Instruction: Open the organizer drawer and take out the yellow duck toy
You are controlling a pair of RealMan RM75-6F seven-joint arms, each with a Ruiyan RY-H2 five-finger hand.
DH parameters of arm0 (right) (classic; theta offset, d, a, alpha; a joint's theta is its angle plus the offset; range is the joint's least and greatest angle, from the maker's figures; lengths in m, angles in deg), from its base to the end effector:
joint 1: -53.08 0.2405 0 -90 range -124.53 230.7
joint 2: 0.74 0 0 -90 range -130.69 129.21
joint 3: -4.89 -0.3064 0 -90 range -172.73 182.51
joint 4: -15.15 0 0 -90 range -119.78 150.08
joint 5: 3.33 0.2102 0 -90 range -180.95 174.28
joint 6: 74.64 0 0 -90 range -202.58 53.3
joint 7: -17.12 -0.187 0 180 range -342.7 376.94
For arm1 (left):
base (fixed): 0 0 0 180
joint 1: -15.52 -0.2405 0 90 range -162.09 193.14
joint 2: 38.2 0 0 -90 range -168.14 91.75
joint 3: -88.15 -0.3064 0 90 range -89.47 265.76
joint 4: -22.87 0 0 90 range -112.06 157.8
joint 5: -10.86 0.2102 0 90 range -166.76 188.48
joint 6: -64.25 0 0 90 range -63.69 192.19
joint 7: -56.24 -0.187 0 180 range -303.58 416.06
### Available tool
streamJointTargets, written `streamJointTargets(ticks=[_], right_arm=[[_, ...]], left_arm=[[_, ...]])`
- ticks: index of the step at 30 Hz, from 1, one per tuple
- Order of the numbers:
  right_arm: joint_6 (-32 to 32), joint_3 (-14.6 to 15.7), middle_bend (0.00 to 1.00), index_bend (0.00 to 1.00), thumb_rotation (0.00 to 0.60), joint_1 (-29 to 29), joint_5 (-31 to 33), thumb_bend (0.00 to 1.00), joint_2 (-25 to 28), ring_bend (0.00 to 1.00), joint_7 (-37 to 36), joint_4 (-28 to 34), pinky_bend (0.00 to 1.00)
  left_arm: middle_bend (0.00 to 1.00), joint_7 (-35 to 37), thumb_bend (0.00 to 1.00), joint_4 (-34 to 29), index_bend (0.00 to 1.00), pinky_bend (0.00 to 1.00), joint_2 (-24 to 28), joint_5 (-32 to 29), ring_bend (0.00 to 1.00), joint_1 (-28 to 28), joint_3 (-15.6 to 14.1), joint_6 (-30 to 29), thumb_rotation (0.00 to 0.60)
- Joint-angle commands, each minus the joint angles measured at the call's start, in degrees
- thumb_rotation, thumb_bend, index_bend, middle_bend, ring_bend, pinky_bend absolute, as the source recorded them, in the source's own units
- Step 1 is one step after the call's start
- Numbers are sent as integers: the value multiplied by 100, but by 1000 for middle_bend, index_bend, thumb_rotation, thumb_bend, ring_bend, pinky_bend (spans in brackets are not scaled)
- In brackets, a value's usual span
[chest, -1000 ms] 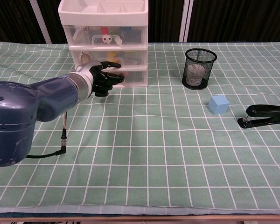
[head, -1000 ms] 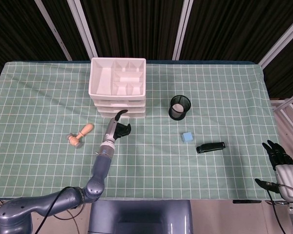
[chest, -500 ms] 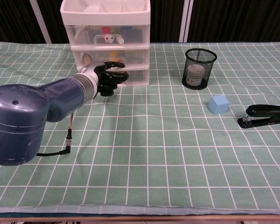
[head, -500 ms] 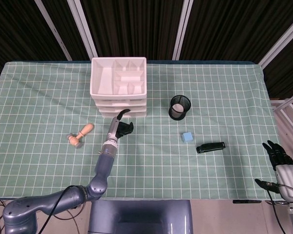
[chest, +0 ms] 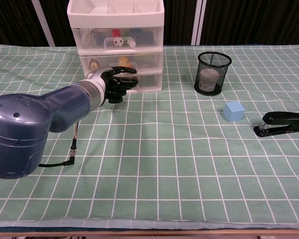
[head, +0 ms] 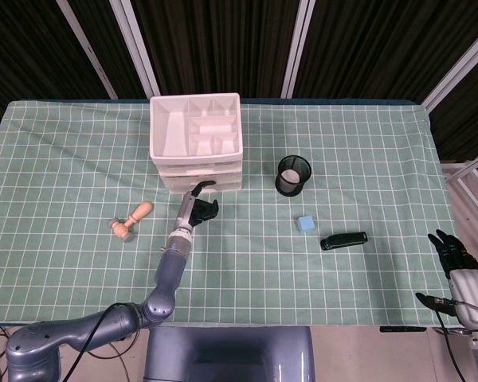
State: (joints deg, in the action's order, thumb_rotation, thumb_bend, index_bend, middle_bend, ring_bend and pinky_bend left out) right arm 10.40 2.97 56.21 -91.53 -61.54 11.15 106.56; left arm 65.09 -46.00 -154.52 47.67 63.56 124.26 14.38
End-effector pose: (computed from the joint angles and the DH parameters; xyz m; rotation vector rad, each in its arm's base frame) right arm -0.3639 -0.2139 0.1980 1.3947 -0.9420 0.9156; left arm -0.1015 0.4519 -0.1438 -0.8862 -2.1167 -1.3839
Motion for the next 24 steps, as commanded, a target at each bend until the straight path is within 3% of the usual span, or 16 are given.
streamJointTargets(ticks=[1,16,24], right_arm=[[3,1,0,0,600,-2,-3,44,2,0,0,3,226],[24,0,0,0,600,-11,-12,46,6,0,-2,6,226],[32,2,0,0,600,-14,-23,46,7,0,-8,9,226]], left_arm=[[1000,7,544,-24,239,1000,14,-2,1000,-6,-12,2,600],[1000,12,545,-529,242,1000,191,55,1000,-262,-286,-174,600],[1000,36,544,-997,221,1000,363,241,1000,-607,-569,-489,600]])
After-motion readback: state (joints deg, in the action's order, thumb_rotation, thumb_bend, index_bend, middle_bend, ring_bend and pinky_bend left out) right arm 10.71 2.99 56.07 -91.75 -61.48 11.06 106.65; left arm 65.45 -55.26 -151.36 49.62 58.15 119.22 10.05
